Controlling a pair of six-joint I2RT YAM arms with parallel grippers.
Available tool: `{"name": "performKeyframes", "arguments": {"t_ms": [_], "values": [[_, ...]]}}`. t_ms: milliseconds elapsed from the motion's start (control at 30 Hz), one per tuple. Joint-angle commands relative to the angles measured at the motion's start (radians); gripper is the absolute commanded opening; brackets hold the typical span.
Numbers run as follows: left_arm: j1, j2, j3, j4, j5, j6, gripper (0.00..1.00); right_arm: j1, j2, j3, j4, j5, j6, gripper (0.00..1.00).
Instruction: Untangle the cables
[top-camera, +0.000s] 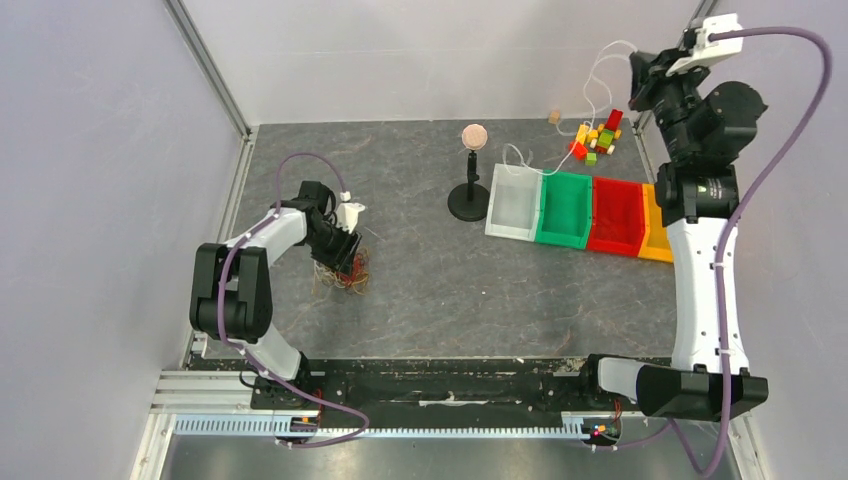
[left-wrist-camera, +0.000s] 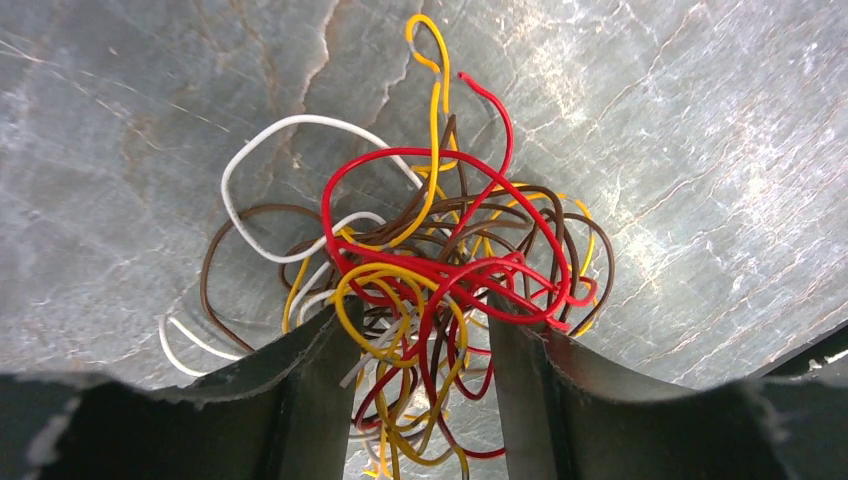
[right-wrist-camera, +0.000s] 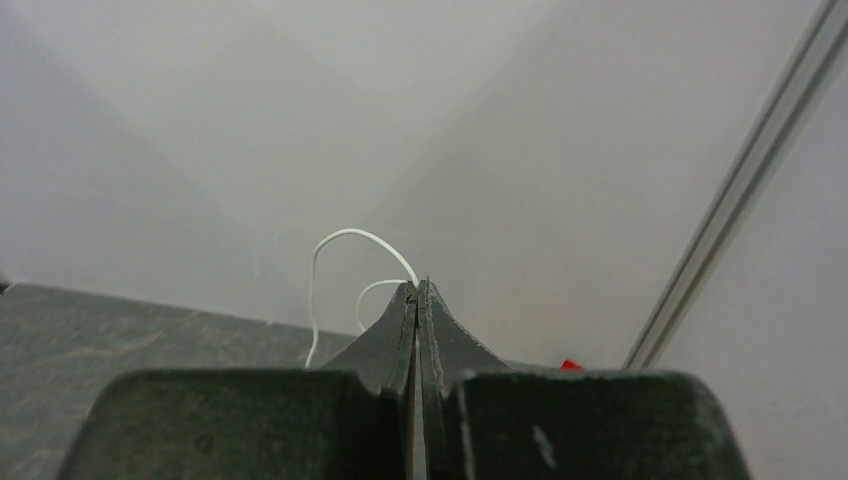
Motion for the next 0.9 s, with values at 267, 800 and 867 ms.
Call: {"name": "performKeyframes", "arguments": {"t_ms": [267, 800, 867], "values": [[0.004, 0.029, 0.055, 0.001, -0.007, -0.024, 0.57, 0.01, 0.007, -0.194, 0.097, -0.162, 0.131, 0.0], [0.005, 0.058, 0.077, 0.001, 0.003, -0.038, 0.57, 0.053, 0.03, -0.265, 0.158, -0.206, 0.154, 0.0], [0.005, 0.063, 0.077, 0.0, 0.004, -0.043, 0.57, 0.075, 0.046, -0.3, 0.164, -0.2, 0.145, 0.0]]}}
